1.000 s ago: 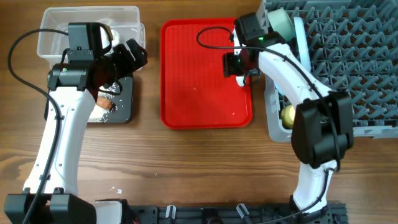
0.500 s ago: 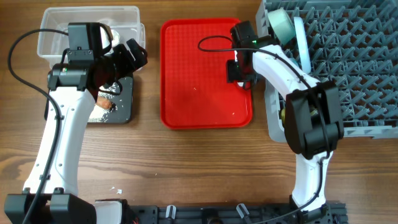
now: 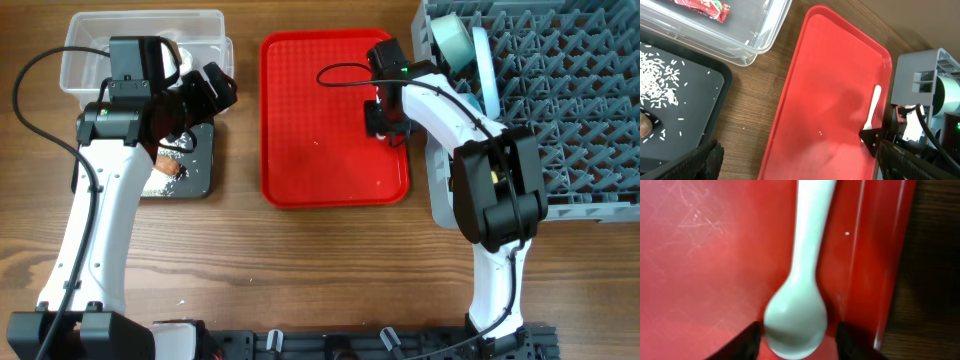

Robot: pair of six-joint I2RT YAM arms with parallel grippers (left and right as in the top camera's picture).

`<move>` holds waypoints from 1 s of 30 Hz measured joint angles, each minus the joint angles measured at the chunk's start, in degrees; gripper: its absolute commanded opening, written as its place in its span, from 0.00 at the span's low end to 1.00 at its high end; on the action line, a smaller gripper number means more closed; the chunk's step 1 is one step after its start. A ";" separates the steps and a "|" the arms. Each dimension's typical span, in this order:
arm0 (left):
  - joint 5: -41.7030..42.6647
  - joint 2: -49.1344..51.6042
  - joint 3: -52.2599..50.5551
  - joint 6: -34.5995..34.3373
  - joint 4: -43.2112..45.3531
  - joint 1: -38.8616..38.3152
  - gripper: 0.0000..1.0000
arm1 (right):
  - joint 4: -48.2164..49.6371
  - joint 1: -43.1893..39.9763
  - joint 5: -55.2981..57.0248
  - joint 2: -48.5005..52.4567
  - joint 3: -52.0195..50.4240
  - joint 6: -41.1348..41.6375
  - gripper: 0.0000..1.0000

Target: Sort waste into correct bins and load items into the dishwasher rack

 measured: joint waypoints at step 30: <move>0.00 0.00 0.00 0.00 0.00 0.00 1.00 | -1.97 -0.02 -3.96 -0.94 0.00 -1.79 0.37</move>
